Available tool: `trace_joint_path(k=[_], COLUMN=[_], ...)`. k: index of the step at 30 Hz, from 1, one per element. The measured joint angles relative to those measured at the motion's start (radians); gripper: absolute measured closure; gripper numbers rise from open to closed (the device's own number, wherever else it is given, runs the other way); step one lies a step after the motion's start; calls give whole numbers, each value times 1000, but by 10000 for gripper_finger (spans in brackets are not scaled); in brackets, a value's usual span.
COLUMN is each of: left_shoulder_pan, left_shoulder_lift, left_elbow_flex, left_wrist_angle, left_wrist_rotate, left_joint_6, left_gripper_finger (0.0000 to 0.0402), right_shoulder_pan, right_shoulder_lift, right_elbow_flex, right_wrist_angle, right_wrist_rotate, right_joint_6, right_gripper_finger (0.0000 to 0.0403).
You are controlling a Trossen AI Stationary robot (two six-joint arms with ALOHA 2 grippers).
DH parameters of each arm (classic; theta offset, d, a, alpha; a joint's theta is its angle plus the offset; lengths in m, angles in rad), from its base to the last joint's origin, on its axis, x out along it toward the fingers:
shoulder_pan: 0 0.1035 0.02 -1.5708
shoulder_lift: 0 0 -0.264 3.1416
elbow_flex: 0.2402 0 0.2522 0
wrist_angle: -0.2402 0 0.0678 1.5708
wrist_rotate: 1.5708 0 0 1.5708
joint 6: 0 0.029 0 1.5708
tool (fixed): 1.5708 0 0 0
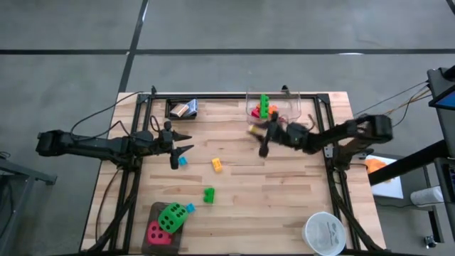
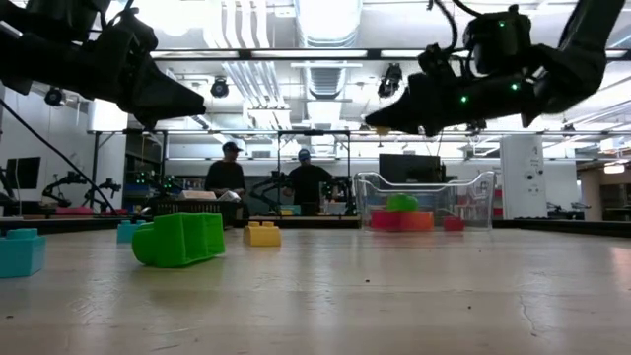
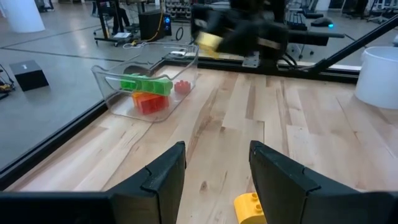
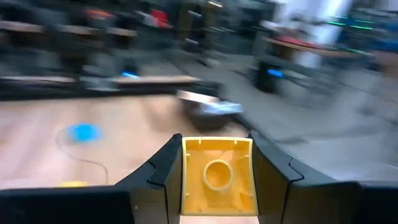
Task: Pick & Place Toys
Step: Put the right yellow game piece into the transparent bin
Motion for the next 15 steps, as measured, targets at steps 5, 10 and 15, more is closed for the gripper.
trace_joint_path(k=[5, 10, 15], left_shoulder_pan=[0, 0, 0], left_shoulder_lift=[0, 0, 0], left_elbow_flex=[0, 0, 0], left_wrist_angle=[0, 0, 0], left_wrist_rotate=[0, 0, 0], left_joint_6=[0, 0, 1], left_gripper_finger=[224, 224, 224], right_shoulder_pan=[-166, -295, -326], right_shoulder_lift=[-146, -185, -175], right_elbow_flex=[49, 100, 103], right_wrist_angle=[-350, -583, -600], right_wrist_rotate=[120, 127, 127], right_joint_6=[17, 116, 179], right_gripper_finger=[275, 275, 261])
